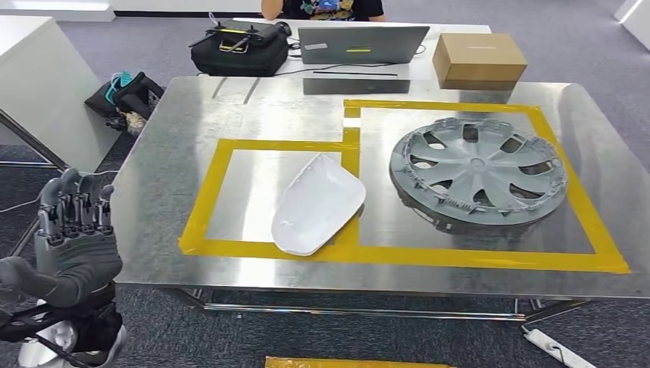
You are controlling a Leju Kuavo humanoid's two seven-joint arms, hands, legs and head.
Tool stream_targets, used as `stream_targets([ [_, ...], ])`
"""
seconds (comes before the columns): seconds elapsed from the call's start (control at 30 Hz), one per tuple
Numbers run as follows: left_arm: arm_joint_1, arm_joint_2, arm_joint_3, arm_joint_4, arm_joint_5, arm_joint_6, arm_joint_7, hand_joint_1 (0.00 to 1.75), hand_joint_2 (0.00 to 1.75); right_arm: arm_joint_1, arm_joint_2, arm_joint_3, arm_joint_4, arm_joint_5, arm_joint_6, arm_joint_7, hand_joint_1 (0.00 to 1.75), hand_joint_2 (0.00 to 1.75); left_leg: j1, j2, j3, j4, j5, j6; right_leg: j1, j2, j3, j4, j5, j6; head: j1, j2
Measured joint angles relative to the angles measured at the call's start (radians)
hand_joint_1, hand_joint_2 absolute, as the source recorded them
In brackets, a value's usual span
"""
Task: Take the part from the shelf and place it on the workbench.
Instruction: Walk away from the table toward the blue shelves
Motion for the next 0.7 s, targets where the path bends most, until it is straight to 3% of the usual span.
stream_targets([
  [0.1,0.006,-0.007,0.010,-0.016,0.011,0.002,0.000,0.00,0.00,0.000,0.001,-0.004,0.000,-0.001,0.000,-0.002,0.00,0.00,0.005,0.001,0.005,-0.015,0.011,0.014,0.000,-0.001,-0.009,0.017,-0.017,0.009,0.001,0.000],
  [0.13,0.007,-0.010,0.011,-0.020,0.011,0.001,0.000,0.00,0.00,-0.001,0.001,-0.004,0.000,-0.001,0.000,-0.002,0.00,0.00,0.009,0.002,0.007,-0.020,0.013,0.018,0.000,-0.001,-0.026,0.053,-0.041,0.010,0.003,0.000],
  [0.2,0.010,-0.014,0.013,-0.023,0.011,0.001,0.000,0.00,0.00,-0.001,0.001,-0.006,0.000,-0.002,-0.001,-0.003,0.00,0.00,0.011,0.002,0.007,-0.022,0.014,0.021,0.000,-0.001,-0.084,0.179,-0.106,0.012,0.007,0.000],
  [0.23,0.012,-0.015,0.014,-0.023,0.011,0.001,0.000,0.00,0.00,-0.001,0.001,-0.008,0.000,-0.002,-0.001,-0.003,0.00,0.00,0.011,0.002,0.007,-0.021,0.014,0.021,0.000,-0.001,-0.113,0.241,-0.128,0.014,0.007,0.000],
  [0.27,0.014,-0.016,0.015,-0.023,0.012,0.001,0.000,0.00,0.00,0.000,0.001,-0.008,0.000,-0.002,-0.001,-0.002,0.00,0.00,0.011,0.002,0.007,-0.021,0.014,0.021,-0.001,-0.001,-0.130,0.276,-0.132,0.016,0.007,0.000],
  [0.3,0.015,-0.017,0.016,-0.023,0.013,0.001,0.000,0.00,0.00,0.000,0.001,-0.009,0.000,-0.002,-0.001,-0.002,0.00,0.00,0.013,0.002,0.007,-0.020,0.014,0.019,-0.002,-0.002,-0.130,0.276,-0.117,0.019,0.007,0.000],
  [0.33,0.016,-0.017,0.016,-0.023,0.015,0.001,0.000,0.00,0.00,0.000,0.000,-0.009,0.000,-0.003,-0.001,-0.002,0.00,0.00,0.015,0.001,0.007,-0.019,0.014,0.016,-0.004,-0.002,-0.111,0.235,-0.085,0.022,0.007,0.000],
  [0.37,0.017,-0.018,0.017,-0.023,0.017,0.001,0.000,0.00,0.00,0.000,0.000,-0.010,0.000,-0.003,-0.001,-0.002,0.00,0.00,0.018,0.001,0.007,-0.016,0.014,0.010,-0.007,-0.002,-0.080,0.170,-0.049,0.026,0.007,0.000],
  [0.43,0.017,-0.018,0.019,-0.023,0.020,0.001,0.000,0.00,0.00,-0.004,0.001,-0.010,0.000,-0.003,0.000,-0.002,0.00,0.00,0.020,-0.001,0.002,-0.008,0.012,-0.006,-0.008,0.001,-0.021,0.061,-0.008,0.028,0.010,0.000],
  [0.5,0.017,-0.018,0.022,-0.023,0.021,0.001,0.000,0.00,0.00,-0.005,0.003,-0.010,0.001,-0.004,0.002,-0.001,0.00,0.00,0.017,-0.003,-0.003,0.000,0.016,-0.021,-0.006,0.006,-0.007,0.033,-0.008,0.016,0.011,0.000],
  [0.57,0.017,-0.018,0.025,-0.023,0.023,0.000,0.000,0.00,0.00,-0.004,0.002,-0.010,0.001,-0.004,0.003,0.000,0.00,0.00,0.018,-0.003,-0.007,0.004,0.016,-0.030,-0.006,0.006,-0.017,0.036,-0.005,-0.005,0.008,0.000],
  [0.63,0.016,-0.018,0.029,-0.023,0.028,0.000,0.000,0.00,0.00,-0.005,0.002,-0.011,0.001,-0.004,0.004,0.000,0.00,0.00,0.021,-0.001,-0.027,0.045,-0.027,-0.038,-0.005,0.005,-0.030,0.036,0.005,-0.024,0.005,0.000],
  [0.7,0.016,-0.018,0.032,-0.023,0.034,0.000,0.001,0.00,0.00,-0.005,0.002,-0.011,0.001,-0.004,0.004,0.000,0.00,0.00,0.021,0.001,-0.070,0.159,-0.111,-0.042,-0.002,0.002,-0.047,0.036,0.017,-0.039,0.001,0.000],
])
